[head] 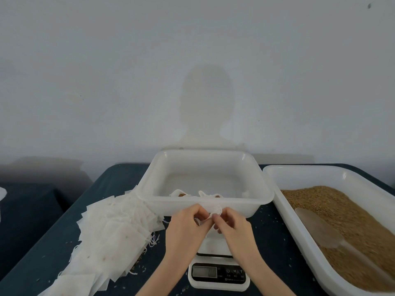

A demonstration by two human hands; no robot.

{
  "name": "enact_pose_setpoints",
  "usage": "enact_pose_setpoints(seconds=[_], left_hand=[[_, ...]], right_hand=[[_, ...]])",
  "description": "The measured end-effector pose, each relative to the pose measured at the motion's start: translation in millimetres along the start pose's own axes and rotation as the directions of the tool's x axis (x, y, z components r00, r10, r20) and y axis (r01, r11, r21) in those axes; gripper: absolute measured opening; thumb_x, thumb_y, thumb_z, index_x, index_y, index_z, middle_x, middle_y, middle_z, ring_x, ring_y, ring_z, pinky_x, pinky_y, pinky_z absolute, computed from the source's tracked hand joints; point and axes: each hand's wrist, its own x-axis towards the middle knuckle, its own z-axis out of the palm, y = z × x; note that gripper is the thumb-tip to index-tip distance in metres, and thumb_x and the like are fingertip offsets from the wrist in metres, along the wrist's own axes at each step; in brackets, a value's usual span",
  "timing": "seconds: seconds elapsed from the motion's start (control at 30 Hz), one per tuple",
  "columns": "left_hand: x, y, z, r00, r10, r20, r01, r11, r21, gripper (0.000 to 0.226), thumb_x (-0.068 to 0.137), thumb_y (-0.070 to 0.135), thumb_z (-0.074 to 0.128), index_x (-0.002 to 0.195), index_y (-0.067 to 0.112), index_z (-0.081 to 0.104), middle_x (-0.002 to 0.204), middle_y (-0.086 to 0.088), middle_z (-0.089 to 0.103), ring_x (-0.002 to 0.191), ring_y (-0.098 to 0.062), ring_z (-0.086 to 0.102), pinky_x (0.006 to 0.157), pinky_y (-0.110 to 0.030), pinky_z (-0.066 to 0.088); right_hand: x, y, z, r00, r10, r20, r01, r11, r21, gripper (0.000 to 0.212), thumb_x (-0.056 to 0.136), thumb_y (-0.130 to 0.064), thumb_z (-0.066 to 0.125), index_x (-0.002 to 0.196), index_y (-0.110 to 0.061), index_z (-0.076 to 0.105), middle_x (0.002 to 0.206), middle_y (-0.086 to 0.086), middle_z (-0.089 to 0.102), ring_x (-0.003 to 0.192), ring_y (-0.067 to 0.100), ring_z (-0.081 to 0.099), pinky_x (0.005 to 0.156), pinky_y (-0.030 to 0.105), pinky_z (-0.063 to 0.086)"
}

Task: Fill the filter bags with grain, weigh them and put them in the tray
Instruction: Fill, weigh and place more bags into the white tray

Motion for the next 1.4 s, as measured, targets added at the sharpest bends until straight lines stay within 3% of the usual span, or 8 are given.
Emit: enact_pose_setpoints(seconds=[0.17, 0.6, 0.8, 0.97, 1.07, 1.2, 1.3, 1.4], left_hand=[[-4, -1, 6, 0.993, -0.024, 0.117, 0.038, 0.992, -0.119, 0.021, 0.083, 0.040, 0.067, 0.065, 0.029, 0.060, 0.065, 0.018, 0.067, 0.063, 0.001, 0.063, 0.071, -0.030, 0.053], [-1, -5, 5, 0.979, -0.044, 0.200, 0.107, 0.944, -0.313, 0.011, 0.087, 0.026, 0.066, 0.084, 0.027, 0.076, 0.077, 0.014, 0.072, 0.075, 0.004, 0.063, 0.070, -0.012, 0.043], [-2, -5, 4, 0.983, -0.076, 0.169, 0.133, 0.923, -0.360, 0.018, 0.087, 0.013, 0.066, 0.098, 0.025, 0.058, 0.072, 0.009, 0.072, 0.070, 0.000, 0.062, 0.071, -0.015, 0.045], [-6, -1, 5, 0.999, -0.040, -0.010, 0.039, 0.994, -0.099, 0.029, 0.084, 0.020, 0.065, 0.087, 0.038, 0.043, 0.069, 0.012, 0.065, 0.064, -0.001, 0.057, 0.059, -0.016, 0.044], [-10, 5, 7, 0.997, -0.005, -0.079, 0.011, 0.997, 0.075, 0.030, 0.082, 0.025, 0.060, 0.080, 0.040, 0.034, 0.067, 0.013, 0.060, 0.060, -0.002, 0.054, 0.052, -0.017, 0.038], [-9, 9, 11, 0.994, 0.024, -0.110, -0.011, 0.992, 0.123, 0.024, 0.082, 0.026, 0.059, 0.080, 0.035, 0.038, 0.061, 0.011, 0.053, 0.054, -0.002, 0.048, 0.049, -0.017, 0.033], [-5, 9, 11, 0.995, 0.032, -0.091, -0.019, 0.990, 0.141, 0.018, 0.085, 0.030, 0.059, 0.080, 0.033, 0.042, 0.062, 0.011, 0.054, 0.056, -0.003, 0.052, 0.054, -0.021, 0.043], [-3, 10, 12, 0.998, 0.031, -0.049, -0.023, 0.989, 0.148, 0.017, 0.086, 0.033, 0.059, 0.080, 0.036, 0.043, 0.065, 0.015, 0.056, 0.059, 0.001, 0.054, 0.054, -0.016, 0.043]], right_hand=[[4, -1, -4, 0.996, -0.016, 0.086, 0.002, 0.988, 0.154, 0.020, 0.093, -0.011, 0.056, 0.073, -0.008, 0.060, 0.068, -0.003, 0.064, 0.063, 0.003, 0.059, 0.061, 0.014, 0.045], [5, 4, -6, 0.992, -0.035, 0.122, 0.023, 0.995, 0.100, 0.020, 0.095, -0.020, 0.057, 0.075, -0.016, 0.059, 0.067, -0.010, 0.059, 0.062, -0.004, 0.052, 0.060, 0.013, 0.041], [7, 6, -10, 0.970, -0.038, 0.238, 0.009, 0.993, 0.122, 0.006, 0.093, -0.014, 0.057, 0.091, -0.016, 0.062, 0.071, -0.011, 0.063, 0.065, 0.002, 0.056, 0.059, 0.017, 0.042], [4, 8, -9, 0.998, 0.007, 0.066, 0.000, 0.995, -0.104, 0.020, 0.084, -0.015, 0.062, 0.088, -0.028, 0.048, 0.074, -0.002, 0.064, 0.062, 0.012, 0.061, 0.061, 0.027, 0.051], [-1, 8, -8, 0.982, -0.161, -0.098, 0.117, 0.929, -0.352, 0.025, 0.086, -0.019, 0.057, 0.084, -0.029, 0.035, 0.056, -0.004, 0.048, 0.045, 0.009, 0.043, 0.044, 0.019, 0.033], [-9, -3, -10, 0.950, -0.308, -0.047, 0.215, 0.757, -0.617, 0.021, 0.093, -0.034, 0.054, 0.090, -0.032, 0.034, 0.050, -0.012, 0.036, 0.038, 0.005, 0.036, 0.038, 0.017, 0.020], [-12, -5, -16, 0.908, -0.416, 0.059, 0.358, 0.693, -0.626, 0.025, 0.074, -0.019, 0.080, 0.084, -0.025, 0.057, 0.049, -0.016, 0.027, 0.033, 0.005, 0.033, 0.032, 0.012, 0.024], [-13, 2, -19, 0.896, -0.433, 0.099, 0.405, 0.704, -0.583, 0.012, 0.083, -0.024, 0.071, 0.091, -0.030, 0.064, 0.050, -0.015, 0.037, 0.040, 0.005, 0.038, 0.041, 0.013, 0.033]])
